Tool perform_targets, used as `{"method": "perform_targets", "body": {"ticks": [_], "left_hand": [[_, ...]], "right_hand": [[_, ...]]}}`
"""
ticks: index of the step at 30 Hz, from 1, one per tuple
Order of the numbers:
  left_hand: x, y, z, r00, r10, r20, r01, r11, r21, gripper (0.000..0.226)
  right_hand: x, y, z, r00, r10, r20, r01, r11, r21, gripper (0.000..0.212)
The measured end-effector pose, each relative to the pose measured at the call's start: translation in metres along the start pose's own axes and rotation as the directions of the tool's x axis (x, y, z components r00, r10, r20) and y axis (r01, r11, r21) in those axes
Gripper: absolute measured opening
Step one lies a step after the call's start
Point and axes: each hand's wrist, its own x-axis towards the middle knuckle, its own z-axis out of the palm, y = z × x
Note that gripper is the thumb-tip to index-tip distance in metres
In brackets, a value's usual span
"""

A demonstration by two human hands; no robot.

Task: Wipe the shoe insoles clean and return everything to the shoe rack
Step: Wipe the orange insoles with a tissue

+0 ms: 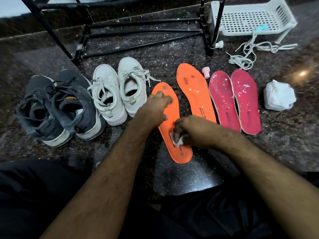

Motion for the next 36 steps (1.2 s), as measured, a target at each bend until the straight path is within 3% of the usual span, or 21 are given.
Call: {"method": "perform_targets", "body": {"ticks": [2, 4, 5, 7, 9, 11, 16, 18, 20, 22, 24, 26, 28, 29, 30, 33, 36], "left_hand": [[0.0, -0.001, 0.002, 1.0, -0.009, -0.016, 0.009, 1.0, 0.005, 0.073], [0.001, 0.0, 0.004, 0.999, -0.025, -0.021, 0.025, 1.0, 0.002, 0.074], [0.002, 0.001, 0.005, 0.999, -0.031, -0.017, 0.031, 0.999, 0.007, 0.074], [0.003, 0.001, 0.005, 0.999, -0.034, -0.007, 0.035, 0.999, 0.03, 0.074], [0.003, 0.001, 0.007, 1.0, -0.029, -0.009, 0.029, 0.999, 0.026, 0.069], [0.002, 0.001, 0.007, 1.0, -0.028, -0.014, 0.028, 1.0, 0.014, 0.068], [0.001, 0.001, 0.005, 0.998, -0.061, 0.014, 0.06, 0.998, 0.031, 0.076], [0.001, 0.001, 0.005, 0.998, -0.065, 0.011, 0.064, 0.997, 0.035, 0.076], [0.0, 0.003, 0.005, 0.998, -0.066, 0.001, 0.066, 0.997, 0.048, 0.076], [0.0, 0.004, 0.006, 0.998, -0.057, -0.013, 0.058, 0.996, 0.068, 0.075], [0.001, 0.004, 0.006, 0.999, -0.051, -0.009, 0.051, 0.997, 0.059, 0.074], [0.001, 0.004, 0.005, 0.999, -0.042, 0.003, 0.042, 0.999, 0.029, 0.074], [0.002, 0.004, 0.005, 1.0, -0.025, 0.003, 0.025, 1.0, 0.007, 0.072], [0.002, 0.004, 0.005, 1.0, -0.018, 0.009, 0.018, 1.0, -0.002, 0.071], [0.002, 0.005, 0.005, 1.0, -0.014, 0.025, 0.014, 1.0, -0.011, 0.072], [0.005, 0.003, 0.004, 0.996, -0.001, 0.086, 0.003, 1.0, -0.019, 0.076], [0.006, 0.002, 0.005, 0.994, 0.007, 0.113, -0.006, 1.0, -0.017, 0.077]], "right_hand": [[-0.014, -0.003, -0.009, 0.972, 0.054, 0.227, -0.052, 0.999, -0.013, 0.024], [-0.027, -0.002, -0.017, 0.939, 0.094, 0.331, -0.091, 0.996, -0.024, 0.024], [-0.03, -0.001, -0.02, 0.957, 0.079, 0.278, -0.082, 0.997, -0.001, 0.02], [-0.023, 0.0, -0.023, 1.0, 0.021, -0.009, -0.02, 0.998, 0.064, 0.008], [-0.006, 0.0, -0.017, 0.945, -0.018, -0.327, 0.046, 0.996, 0.076, 0.004], [0.01, 0.0, -0.002, 0.907, -0.004, -0.42, 0.02, 0.999, 0.034, 0.008], [0.005, -0.003, 0.006, 0.999, 0.027, -0.032, -0.029, 0.998, -0.063, 0.02], [-0.008, -0.008, -0.001, 0.981, 0.076, 0.179, -0.073, 0.997, -0.027, 0.022], [-0.023, -0.012, -0.007, 0.917, 0.137, 0.374, -0.136, 0.99, -0.028, 0.025], [-0.033, -0.014, -0.014, 0.872, 0.161, 0.462, -0.156, 0.987, -0.048, 0.022], [-0.032, -0.012, -0.022, 0.944, 0.083, 0.319, -0.087, 0.996, -0.001, 0.014], [-0.018, -0.008, -0.022, 0.999, 0.015, -0.029, -0.013, 0.998, 0.061, 0.008], [-0.002, -0.006, -0.011, 0.954, -0.027, -0.298, 0.038, 0.999, 0.032, 0.012], [0.005, -0.007, -0.002, 0.943, -0.035, -0.331, 0.036, 0.999, -0.002, 0.015], [0.01, -0.009, 0.007, 0.955, -0.042, -0.295, 0.034, 0.999, -0.03, 0.016], [0.008, -0.019, 0.023, 0.999, -0.048, -0.016, 0.048, 0.999, -0.02, 0.013], [-0.007, -0.021, 0.013, 0.973, 0.006, 0.231, -0.002, 1.0, -0.017, 0.017]]}}
